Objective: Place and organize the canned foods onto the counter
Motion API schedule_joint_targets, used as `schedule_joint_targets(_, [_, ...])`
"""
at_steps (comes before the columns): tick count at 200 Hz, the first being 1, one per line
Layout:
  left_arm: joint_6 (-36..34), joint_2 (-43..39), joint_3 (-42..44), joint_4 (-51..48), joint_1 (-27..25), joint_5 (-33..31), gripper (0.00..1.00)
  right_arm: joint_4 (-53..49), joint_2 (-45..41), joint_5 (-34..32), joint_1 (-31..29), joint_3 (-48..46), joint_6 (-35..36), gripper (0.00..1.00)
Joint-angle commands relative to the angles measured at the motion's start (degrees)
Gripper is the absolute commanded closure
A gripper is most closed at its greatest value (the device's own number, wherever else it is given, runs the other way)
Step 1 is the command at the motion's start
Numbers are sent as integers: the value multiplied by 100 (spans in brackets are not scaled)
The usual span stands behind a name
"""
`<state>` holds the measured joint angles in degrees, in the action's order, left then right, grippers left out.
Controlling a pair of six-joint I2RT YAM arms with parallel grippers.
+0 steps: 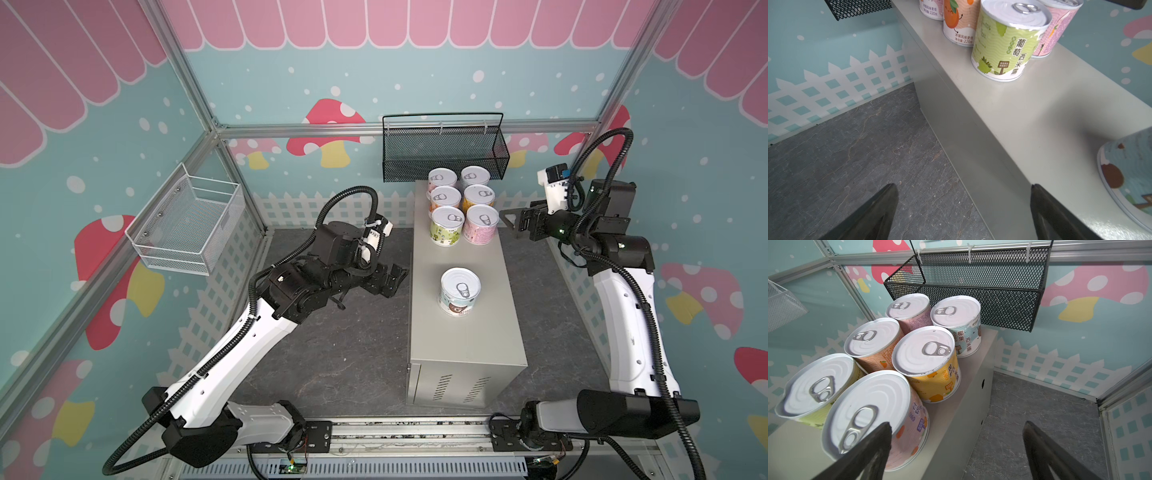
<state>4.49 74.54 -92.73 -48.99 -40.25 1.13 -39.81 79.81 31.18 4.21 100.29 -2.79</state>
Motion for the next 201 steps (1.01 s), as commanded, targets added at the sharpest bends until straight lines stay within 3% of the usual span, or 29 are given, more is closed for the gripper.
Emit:
schedule_joint_targets(1, [-49,-139,62,74,-23,12,1,-167,71,82,-82,171,181,0])
schedule_joint_targets(201, [-63,-212,221,178,-35,-12,1,-455,437,-476,-210,475,217,1])
